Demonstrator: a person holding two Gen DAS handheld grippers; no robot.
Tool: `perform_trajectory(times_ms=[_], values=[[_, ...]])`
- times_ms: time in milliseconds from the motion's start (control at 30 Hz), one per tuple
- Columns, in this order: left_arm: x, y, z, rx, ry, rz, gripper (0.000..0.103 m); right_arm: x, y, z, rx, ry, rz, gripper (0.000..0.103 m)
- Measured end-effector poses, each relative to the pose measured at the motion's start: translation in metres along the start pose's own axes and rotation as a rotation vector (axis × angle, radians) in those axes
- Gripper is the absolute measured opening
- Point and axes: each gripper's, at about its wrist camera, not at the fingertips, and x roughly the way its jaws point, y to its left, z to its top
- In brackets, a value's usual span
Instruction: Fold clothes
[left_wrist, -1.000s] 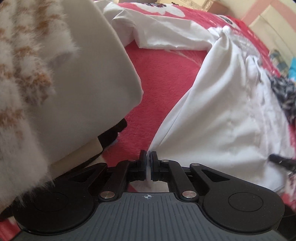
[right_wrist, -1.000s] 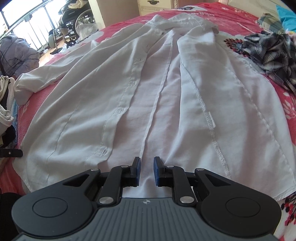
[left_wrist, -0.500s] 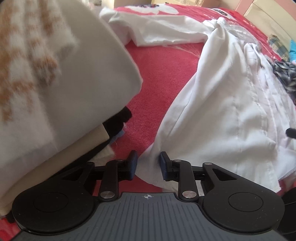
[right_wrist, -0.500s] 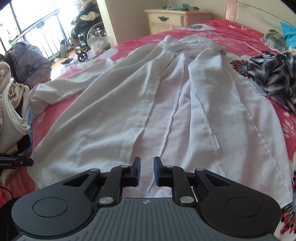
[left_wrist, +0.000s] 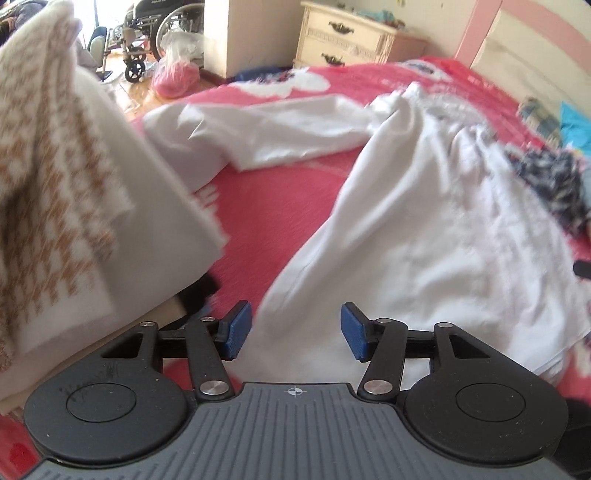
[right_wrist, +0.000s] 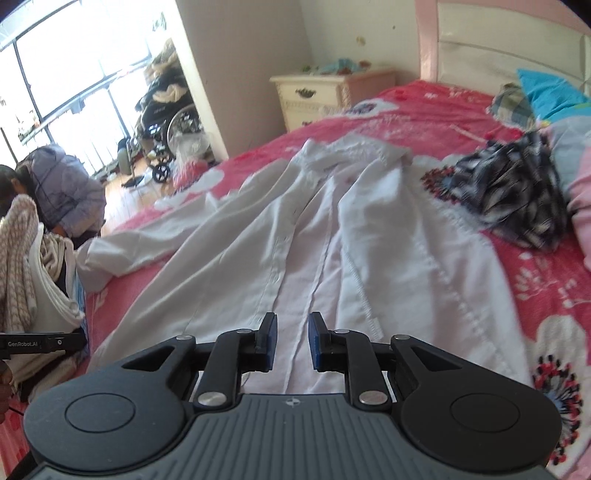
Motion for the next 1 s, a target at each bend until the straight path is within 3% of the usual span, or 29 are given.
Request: perform_trajectory(times_ms=[233,467,1000], values=[[0.0,-0.044,0.016,-0.03,-0.066,-0.089,0.055,-0.047,-0.023,0.005,0.03,-0.057,-0.045,0.024],[-0.002,-0.084,0.014,-0.029,-0.072,-0.138,0.056,-0.072,-0.045,-0.007,0.087,-0.07,-0.074,0.028],[-0.007,-0.081,-0.005,-0.025,-0.047,-0.086,0.061,-0.072,-0.048,-0.017,0.127,-0.04,-0.061,0.028]])
